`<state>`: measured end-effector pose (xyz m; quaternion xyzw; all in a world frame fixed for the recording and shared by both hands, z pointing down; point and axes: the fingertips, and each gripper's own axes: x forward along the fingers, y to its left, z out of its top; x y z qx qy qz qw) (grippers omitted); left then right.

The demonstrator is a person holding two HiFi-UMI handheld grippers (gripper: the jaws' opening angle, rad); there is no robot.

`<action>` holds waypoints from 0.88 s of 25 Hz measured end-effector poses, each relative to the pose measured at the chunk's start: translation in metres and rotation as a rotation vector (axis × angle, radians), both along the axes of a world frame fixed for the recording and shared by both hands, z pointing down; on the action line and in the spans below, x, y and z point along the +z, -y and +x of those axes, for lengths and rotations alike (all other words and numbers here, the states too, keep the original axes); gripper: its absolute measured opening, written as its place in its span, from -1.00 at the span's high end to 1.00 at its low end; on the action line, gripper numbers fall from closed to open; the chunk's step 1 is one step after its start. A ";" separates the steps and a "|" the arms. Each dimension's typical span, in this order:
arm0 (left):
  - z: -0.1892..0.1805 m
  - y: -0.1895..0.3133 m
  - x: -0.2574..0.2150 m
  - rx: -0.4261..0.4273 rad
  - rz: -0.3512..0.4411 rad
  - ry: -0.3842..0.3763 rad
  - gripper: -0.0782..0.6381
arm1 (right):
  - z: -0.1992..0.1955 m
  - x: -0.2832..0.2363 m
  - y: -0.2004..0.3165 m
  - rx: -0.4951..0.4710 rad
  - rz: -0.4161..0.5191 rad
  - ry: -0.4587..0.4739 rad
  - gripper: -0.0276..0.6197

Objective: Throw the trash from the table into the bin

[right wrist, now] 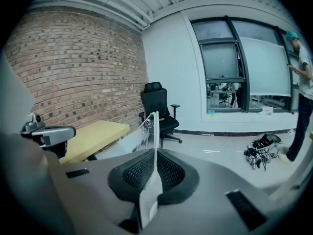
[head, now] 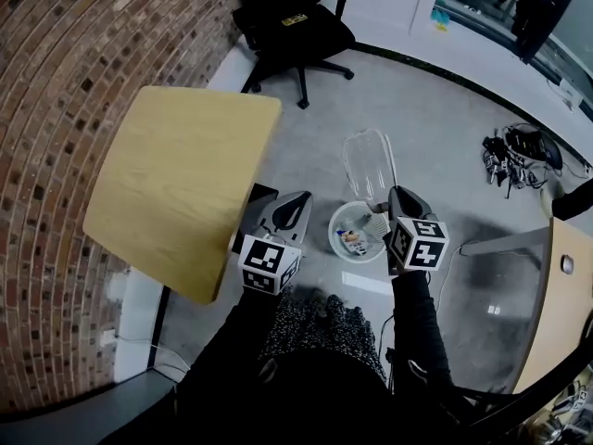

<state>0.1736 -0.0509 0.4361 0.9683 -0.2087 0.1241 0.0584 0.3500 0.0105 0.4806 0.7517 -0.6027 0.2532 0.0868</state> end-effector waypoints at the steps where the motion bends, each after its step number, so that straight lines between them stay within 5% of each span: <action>1: 0.003 -0.001 0.002 0.012 -0.003 0.004 0.76 | 0.002 0.003 -0.002 0.009 -0.004 0.002 0.84; 22: 0.056 0.018 0.089 0.214 -0.080 0.050 0.76 | 0.025 0.098 -0.012 0.158 -0.074 0.049 0.83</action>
